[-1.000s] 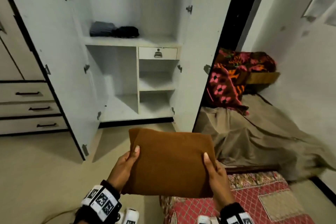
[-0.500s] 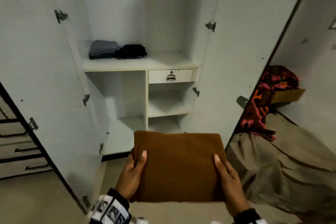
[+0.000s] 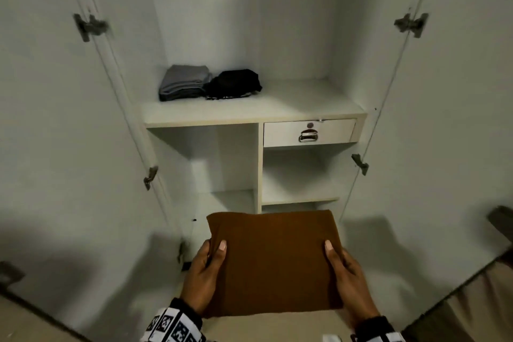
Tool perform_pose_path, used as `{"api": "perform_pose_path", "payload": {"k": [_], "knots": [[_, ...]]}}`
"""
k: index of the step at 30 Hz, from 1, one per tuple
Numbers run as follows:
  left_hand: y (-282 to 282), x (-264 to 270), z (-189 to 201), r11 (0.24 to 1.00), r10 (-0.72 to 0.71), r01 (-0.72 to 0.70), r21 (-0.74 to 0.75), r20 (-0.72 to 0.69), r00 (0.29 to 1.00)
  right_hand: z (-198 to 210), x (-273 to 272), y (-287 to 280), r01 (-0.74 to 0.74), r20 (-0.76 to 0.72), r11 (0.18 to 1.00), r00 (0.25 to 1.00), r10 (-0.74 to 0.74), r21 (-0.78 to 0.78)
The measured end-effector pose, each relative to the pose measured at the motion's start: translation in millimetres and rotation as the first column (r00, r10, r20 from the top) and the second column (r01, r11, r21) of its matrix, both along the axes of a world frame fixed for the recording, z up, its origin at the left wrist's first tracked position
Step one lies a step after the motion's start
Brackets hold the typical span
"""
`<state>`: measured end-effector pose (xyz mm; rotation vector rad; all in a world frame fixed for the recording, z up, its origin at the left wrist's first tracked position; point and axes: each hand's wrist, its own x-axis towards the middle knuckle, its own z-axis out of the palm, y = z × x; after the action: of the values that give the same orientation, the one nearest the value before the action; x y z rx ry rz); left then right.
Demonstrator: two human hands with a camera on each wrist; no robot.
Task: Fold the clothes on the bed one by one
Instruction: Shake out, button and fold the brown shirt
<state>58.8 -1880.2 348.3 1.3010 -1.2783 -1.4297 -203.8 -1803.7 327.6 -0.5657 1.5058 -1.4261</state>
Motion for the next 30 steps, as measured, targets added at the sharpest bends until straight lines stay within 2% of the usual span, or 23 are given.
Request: {"api": "perform_pose_path", "payload": {"k": [6, 9, 11, 12, 14, 15, 16, 17, 19, 20, 21, 22, 24, 25, 26, 28, 30], "knots": [[-142, -55, 8, 0.996, 0.09, -0.09, -0.009, 0.019, 0.996, 33, -59, -161, -0.046, -0.075, 0.998, 0.996, 0.043, -0.033], [-196, -73, 11, 0.995, 0.097, -0.097, 0.014, 0.021, 0.995, 44, -80, -220, -0.044, -0.091, 0.999, 0.995, 0.042, -0.027], [-213, -76, 15, 0.996, 0.086, -0.086, 0.008, 0.011, 0.996, 49, -84, -238, -0.008, -0.066, 1.0, 0.998, 0.007, -0.02], [-251, -91, 13, 0.995, 0.1, -0.1, 0.015, -0.001, 0.995, 56, -104, -274, -0.005, -0.058, 1.0, 0.998, 0.004, -0.005], [-251, -93, 28, 0.996, 0.073, -0.072, -0.054, 0.017, 0.997, 65, -107, -272, 0.022, -0.045, 1.0, 0.999, -0.022, -0.003], [-269, -99, 32, 0.998, 0.052, -0.052, -0.023, 0.002, 0.999, 70, -115, -286, 0.02, -0.044, 1.0, 0.999, -0.02, -0.003], [-310, -111, 38, 0.998, 0.06, -0.061, -0.033, -0.031, 0.998, 76, -133, -324, 0.031, -0.057, 0.999, 0.998, -0.032, -0.018], [-312, -112, 52, 0.996, 0.072, -0.076, -0.045, -0.084, 0.994, 85, -138, -324, 0.055, -0.049, 0.998, 0.997, -0.057, -0.038], [-384, -133, 66, 1.0, 0.0, -0.001, -0.008, -0.189, 0.982, 97, -161, -387, 0.042, -0.072, 0.996, 0.996, -0.047, -0.075], [-387, -134, 82, 1.0, 0.005, -0.007, -0.009, -0.23, 0.973, 117, -157, -389, -0.006, -0.08, 0.993, 0.997, -0.003, -0.116], [-414, -139, 86, 1.0, -0.023, 0.018, -0.023, -0.251, 0.968, 121, -166, -411, 0.006, -0.094, 0.99, 0.995, -0.019, -0.139], [-456, -153, 82, 0.997, -0.08, 0.081, -0.004, -0.237, 0.968, 118, -183, -443, 0.006, -0.103, 0.992, 0.994, -0.019, -0.124], [-463, -166, 100, 0.991, -0.126, 0.113, -0.069, -0.213, 0.969, 135, -187, -449, -0.022, -0.127, 0.991, 0.992, 0.005, -0.134], [-484, -175, 105, 0.98, -0.196, 0.184, -0.08, -0.189, 0.962, 139, -200, -467, -0.034, -0.163, 0.994, 0.987, 0.017, -0.102], [-532, -189, 118, 0.973, -0.23, 0.222, -0.071, -0.147, 0.962, 153, -218, -507, -0.024, -0.188, 0.996, 0.982, 0.008, -0.087], [-552, -200, 138, 0.96, -0.255, 0.243, -0.135, -0.08, 0.964, 173, -224, -518, -0.071, -0.267, 0.992, 0.963, 0.04, -0.105], [-623, -223, 153, 0.909, -0.383, 0.376, -0.18, -0.005, 0.924, 179, -248, -563, -0.035, -0.29, 0.994, 0.957, 0.004, -0.101]]}}
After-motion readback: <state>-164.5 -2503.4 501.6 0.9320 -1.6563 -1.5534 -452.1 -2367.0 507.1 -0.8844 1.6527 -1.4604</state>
